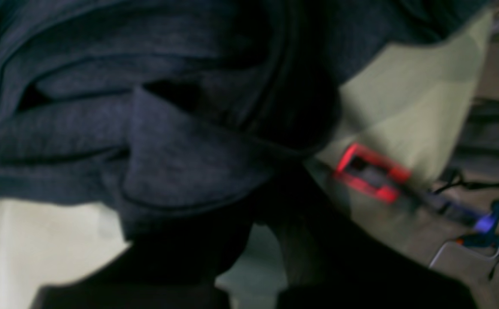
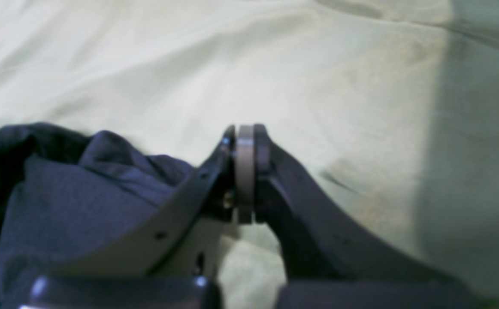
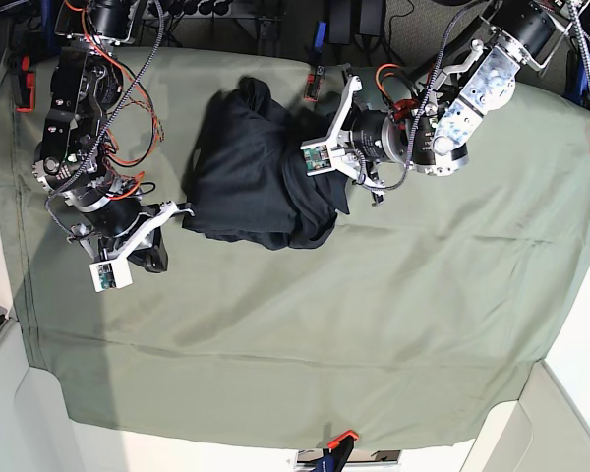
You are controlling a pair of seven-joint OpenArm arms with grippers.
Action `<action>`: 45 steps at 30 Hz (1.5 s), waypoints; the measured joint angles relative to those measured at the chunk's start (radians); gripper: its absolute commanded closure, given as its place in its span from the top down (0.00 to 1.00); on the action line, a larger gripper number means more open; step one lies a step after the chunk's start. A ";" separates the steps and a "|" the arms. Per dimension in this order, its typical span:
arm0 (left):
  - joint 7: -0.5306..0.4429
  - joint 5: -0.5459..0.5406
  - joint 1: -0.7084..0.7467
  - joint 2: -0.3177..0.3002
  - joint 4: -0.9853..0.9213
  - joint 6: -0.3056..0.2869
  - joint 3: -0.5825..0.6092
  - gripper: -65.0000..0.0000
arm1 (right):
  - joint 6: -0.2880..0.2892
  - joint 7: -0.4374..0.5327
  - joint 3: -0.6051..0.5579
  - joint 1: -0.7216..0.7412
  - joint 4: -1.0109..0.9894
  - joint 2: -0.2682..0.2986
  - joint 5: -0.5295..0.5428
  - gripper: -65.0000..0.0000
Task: Fold the T-shirt properly
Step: 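Push the folded bundle's sides inward with both grippers to square it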
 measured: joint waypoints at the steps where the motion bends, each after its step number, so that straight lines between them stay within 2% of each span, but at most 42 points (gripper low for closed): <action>1: 0.000 0.006 -0.008 -0.010 0.000 0.000 0.001 0.00 | 0.000 0.000 0.000 0.000 0.000 0.000 0.000 0.00; 6: 0.005 0.015 -0.062 -0.061 -0.041 0.003 0.000 0.00 | 0.000 -0.010 0.000 0.000 0.000 0.000 -0.001 0.00; 15: -0.162 -0.056 -0.207 -0.089 -0.294 -0.012 0.004 0.00 | 0.000 -0.015 0.000 -0.008 0.000 0.000 0.009 0.00; 20: -0.169 -0.008 -0.307 -0.090 -0.418 0.027 0.000 0.00 | 0.003 -0.019 0.000 -0.031 0.000 0.000 0.056 0.00; 23: -0.110 -0.023 -0.335 -0.096 -0.430 0.025 0.000 0.00 | 0.003 -0.019 -0.017 -0.048 0.000 0.000 0.060 0.00; 26: -0.037 -0.147 -0.337 -0.110 -0.426 -0.025 0.000 0.00 | 0.015 -0.019 -0.056 -0.070 0.000 0.000 0.060 0.00; 32: 0.194 -0.526 -0.317 -0.150 -0.395 -0.028 -0.001 0.00 | 0.016 -0.018 -0.168 -0.075 -0.001 0.000 0.063 0.00; 36: 0.332 -0.753 -0.305 -0.216 -0.384 -0.032 0.003 0.00 | 0.016 -0.011 -0.233 -0.075 -0.002 0.000 0.024 0.00; 41: 0.425 -0.848 -0.309 -0.293 -0.383 -0.032 0.003 0.00 | 0.019 0.025 -0.270 -0.075 -0.053 0.000 -0.010 0.00; 45: 0.422 -0.853 -0.309 -0.342 -0.383 -0.032 0.003 0.00 | 0.019 0.031 -0.268 -0.075 -0.068 0.001 -0.014 0.00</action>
